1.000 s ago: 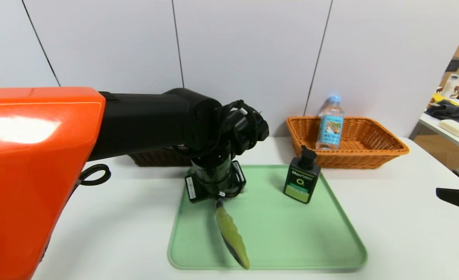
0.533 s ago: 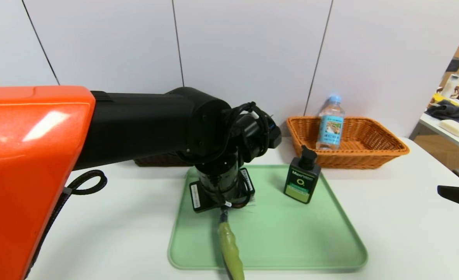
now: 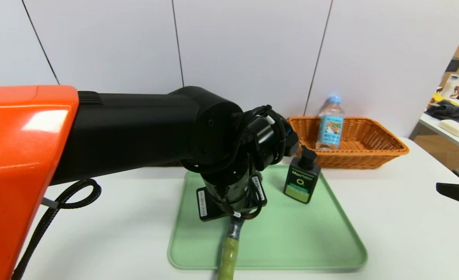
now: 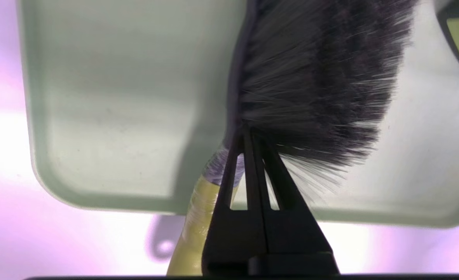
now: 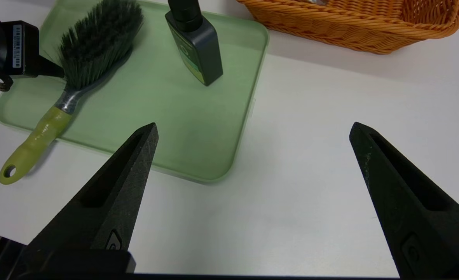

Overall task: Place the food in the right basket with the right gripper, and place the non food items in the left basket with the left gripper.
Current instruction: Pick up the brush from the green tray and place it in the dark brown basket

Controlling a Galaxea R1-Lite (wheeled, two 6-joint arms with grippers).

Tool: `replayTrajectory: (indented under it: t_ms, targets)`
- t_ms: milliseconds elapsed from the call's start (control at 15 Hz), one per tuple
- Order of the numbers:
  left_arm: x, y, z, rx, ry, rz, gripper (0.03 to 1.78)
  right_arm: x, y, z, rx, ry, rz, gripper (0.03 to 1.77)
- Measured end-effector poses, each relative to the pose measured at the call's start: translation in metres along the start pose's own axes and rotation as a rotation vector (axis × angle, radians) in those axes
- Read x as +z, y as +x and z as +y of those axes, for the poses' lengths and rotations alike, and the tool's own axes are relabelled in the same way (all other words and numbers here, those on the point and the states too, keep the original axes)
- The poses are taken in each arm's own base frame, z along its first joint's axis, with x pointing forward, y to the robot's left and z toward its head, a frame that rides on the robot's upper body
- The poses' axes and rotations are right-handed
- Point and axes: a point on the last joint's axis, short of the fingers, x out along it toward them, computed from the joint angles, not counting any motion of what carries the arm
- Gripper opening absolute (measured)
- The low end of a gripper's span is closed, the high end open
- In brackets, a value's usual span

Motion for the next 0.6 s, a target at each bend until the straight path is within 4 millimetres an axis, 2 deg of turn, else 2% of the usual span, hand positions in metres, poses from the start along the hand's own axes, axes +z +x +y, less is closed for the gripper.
replayTrajectory:
  t_ms: [600]
  targets:
    - [-0.0059,-0.0070,-0.0034,-0.018,0.025,-0.008,0.05,-0.0006,0.0043,0.0002,0.002,0.000,0.017,1.70]
